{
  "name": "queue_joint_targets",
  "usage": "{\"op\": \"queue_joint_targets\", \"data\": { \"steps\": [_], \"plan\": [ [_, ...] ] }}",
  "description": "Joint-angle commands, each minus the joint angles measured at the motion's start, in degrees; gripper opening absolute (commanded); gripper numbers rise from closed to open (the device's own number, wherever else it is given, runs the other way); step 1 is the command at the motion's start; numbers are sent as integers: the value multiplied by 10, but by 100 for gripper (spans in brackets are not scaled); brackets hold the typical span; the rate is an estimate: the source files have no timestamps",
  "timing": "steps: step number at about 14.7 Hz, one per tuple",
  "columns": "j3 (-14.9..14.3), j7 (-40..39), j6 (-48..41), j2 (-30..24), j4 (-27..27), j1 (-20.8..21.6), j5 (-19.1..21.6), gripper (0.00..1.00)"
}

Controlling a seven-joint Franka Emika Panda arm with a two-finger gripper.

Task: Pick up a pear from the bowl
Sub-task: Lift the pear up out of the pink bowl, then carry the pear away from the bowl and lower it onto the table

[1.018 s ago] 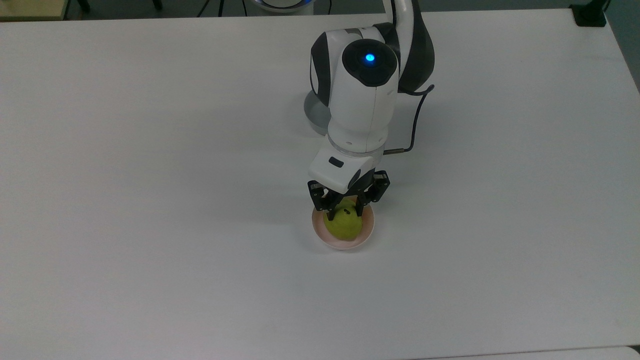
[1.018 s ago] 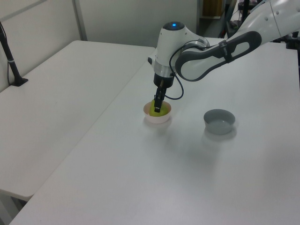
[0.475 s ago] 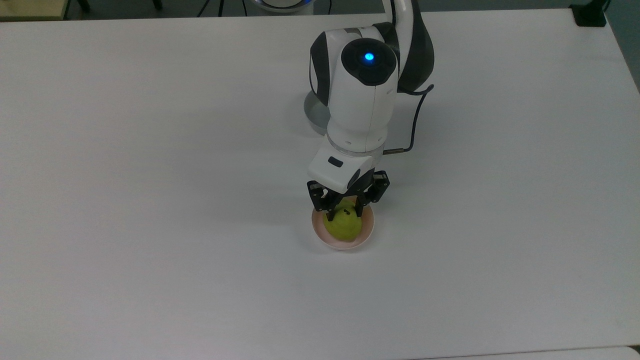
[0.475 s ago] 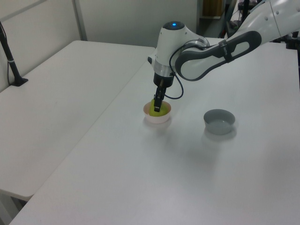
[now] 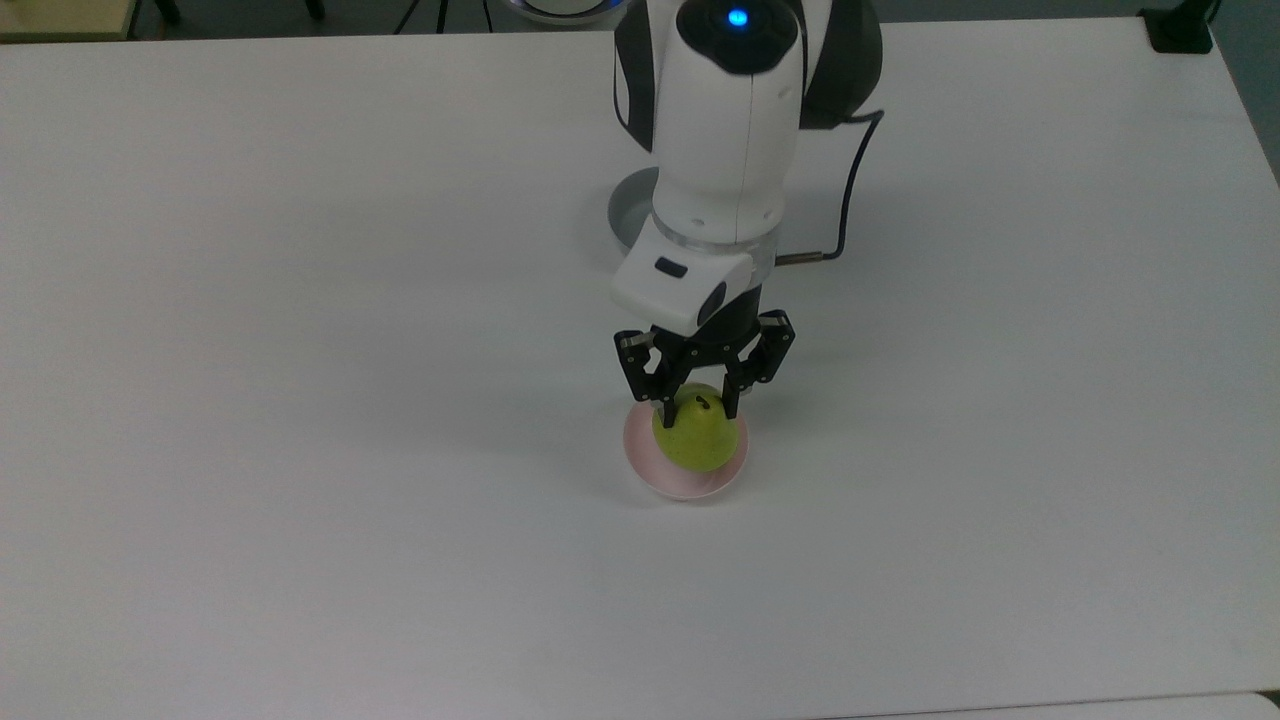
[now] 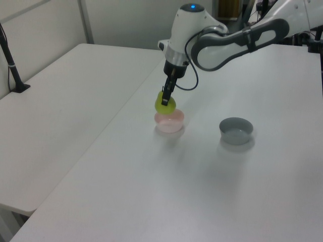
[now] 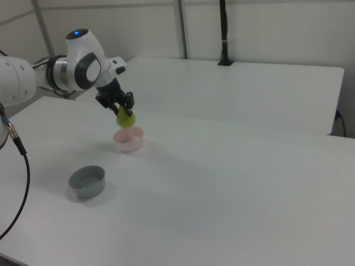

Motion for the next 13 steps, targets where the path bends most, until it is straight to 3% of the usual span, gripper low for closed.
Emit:
{"op": "queue_joint_targets", "data": {
  "steps": [1,6,8,13],
  "plan": [
    [-3,-2,-6,-43,-20,-3,8,31],
    [8,-7,-20,-77,-44,-52,6,31],
    [24,-9,-27,-98,-55,-95,1,31],
    [26,-79,-112,-120,-56,-179,4,32]
  ]
}}
